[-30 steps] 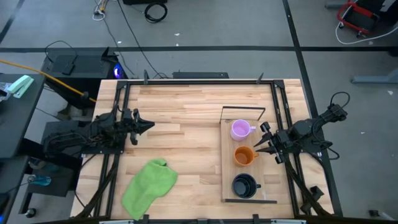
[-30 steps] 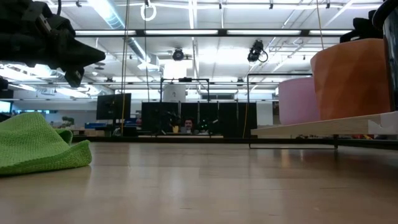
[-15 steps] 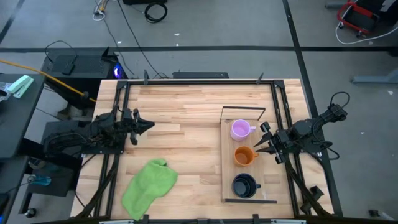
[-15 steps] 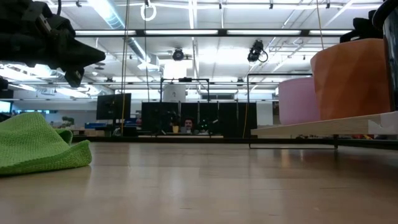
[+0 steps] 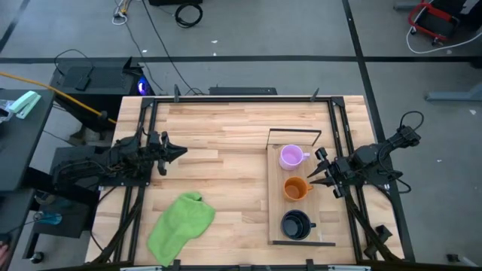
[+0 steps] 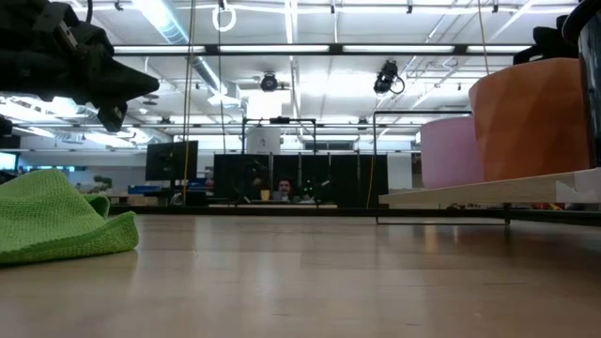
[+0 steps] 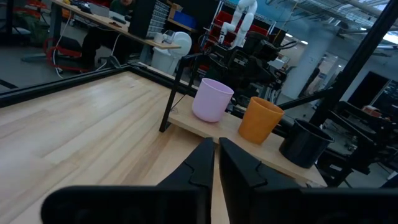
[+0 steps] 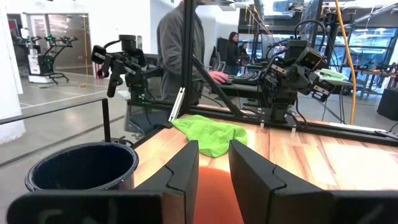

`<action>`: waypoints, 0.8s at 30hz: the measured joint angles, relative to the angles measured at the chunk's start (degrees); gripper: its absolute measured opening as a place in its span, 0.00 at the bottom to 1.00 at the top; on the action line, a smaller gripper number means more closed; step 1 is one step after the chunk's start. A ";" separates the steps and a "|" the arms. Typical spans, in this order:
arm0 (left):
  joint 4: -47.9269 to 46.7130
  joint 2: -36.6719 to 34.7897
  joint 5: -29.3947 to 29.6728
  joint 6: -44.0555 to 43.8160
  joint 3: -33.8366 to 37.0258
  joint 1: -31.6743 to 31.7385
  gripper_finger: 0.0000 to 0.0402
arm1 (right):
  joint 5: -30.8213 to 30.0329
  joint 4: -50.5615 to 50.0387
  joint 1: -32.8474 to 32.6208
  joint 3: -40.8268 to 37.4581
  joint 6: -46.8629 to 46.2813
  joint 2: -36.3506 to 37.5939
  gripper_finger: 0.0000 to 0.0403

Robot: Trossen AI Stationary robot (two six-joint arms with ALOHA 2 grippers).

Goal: Stack small to large cups/mugs on shelf
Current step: Return to Home Position

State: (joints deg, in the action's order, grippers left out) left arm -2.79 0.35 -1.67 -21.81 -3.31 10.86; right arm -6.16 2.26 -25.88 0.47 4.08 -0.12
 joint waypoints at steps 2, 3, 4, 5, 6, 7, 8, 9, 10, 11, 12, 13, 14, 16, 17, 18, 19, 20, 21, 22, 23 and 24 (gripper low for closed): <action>-0.02 0.01 0.02 -0.02 0.02 0.01 0.08 | 0.01 0.02 0.00 0.00 -0.02 0.00 0.24; -0.02 0.01 0.00 0.02 0.02 0.01 0.09 | 0.01 0.01 -0.01 0.00 -0.01 0.01 0.24; -0.01 0.01 0.00 -0.01 0.02 -0.01 0.09 | -0.01 0.02 -0.01 0.00 0.00 0.00 0.24; -0.02 -0.01 0.00 -0.02 0.01 0.00 0.09 | 0.01 0.02 -0.01 0.00 0.00 0.00 0.24; -0.01 0.01 0.00 -0.01 0.01 0.00 0.09 | -0.01 0.02 -0.01 0.00 -0.01 0.00 0.24; -0.02 0.00 0.00 0.02 0.01 0.00 0.09 | 0.01 0.02 -0.01 0.00 -0.01 0.00 0.24; -0.01 0.01 0.00 0.00 0.01 0.00 0.08 | 0.01 0.01 -0.01 0.00 -0.01 0.00 0.24; -0.02 0.01 0.00 -0.02 0.02 0.00 0.08 | 0.01 0.01 -0.01 0.00 -0.02 0.00 0.24; -0.01 0.00 0.00 0.00 0.02 0.00 0.08 | 0.00 0.02 -0.01 0.00 -0.02 0.01 0.24; -0.02 0.01 0.02 0.02 0.02 -0.01 0.07 | 0.01 0.00 0.01 0.00 -0.02 0.00 0.24; -0.02 0.01 0.02 -0.02 0.00 -0.01 0.07 | 0.01 0.02 0.00 0.00 -0.01 0.00 0.24; 0.00 0.01 0.00 -0.02 0.02 0.01 0.06 | 0.01 0.02 -0.01 0.00 -0.02 0.00 0.24; 0.00 0.01 0.00 0.00 0.01 -0.01 0.06 | -0.01 0.00 -0.01 0.00 0.00 0.00 0.24; -0.01 0.01 0.00 -0.01 0.00 0.00 0.06 | 0.00 0.02 0.00 0.00 -0.01 0.01 0.24; 0.00 0.01 0.00 -0.02 0.02 0.01 0.07 | 0.01 0.01 -0.01 0.00 -0.02 0.00 0.24; -0.01 0.01 0.00 0.01 0.02 -0.01 0.07 | 0.00 0.02 -0.01 0.00 -0.02 0.00 0.24; -0.02 0.01 0.00 0.00 0.02 -0.01 0.07 | 0.00 0.00 -0.01 0.00 -0.02 0.00 0.24; -0.02 0.01 0.02 -0.02 0.02 -0.01 0.08 | 0.01 0.00 -0.01 0.00 0.00 0.00 0.24; -0.01 0.01 0.00 -0.02 0.01 -0.01 0.08 | 0.01 0.02 -0.01 0.00 0.00 0.00 0.24; -0.02 0.01 0.00 0.00 0.02 -0.01 0.08 | 0.01 0.00 -0.01 0.00 -0.01 0.00 0.24; -0.02 0.01 0.00 0.03 0.02 0.01 0.09 | 0.01 0.02 -0.01 0.00 -0.02 0.02 0.24; -0.02 0.01 0.00 -0.01 0.01 0.01 0.09 | 0.01 0.00 0.01 0.00 -0.02 0.00 0.24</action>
State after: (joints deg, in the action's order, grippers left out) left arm -2.81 0.36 -1.67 -21.82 -3.30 10.87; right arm -6.15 2.26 -25.87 0.47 4.05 -0.12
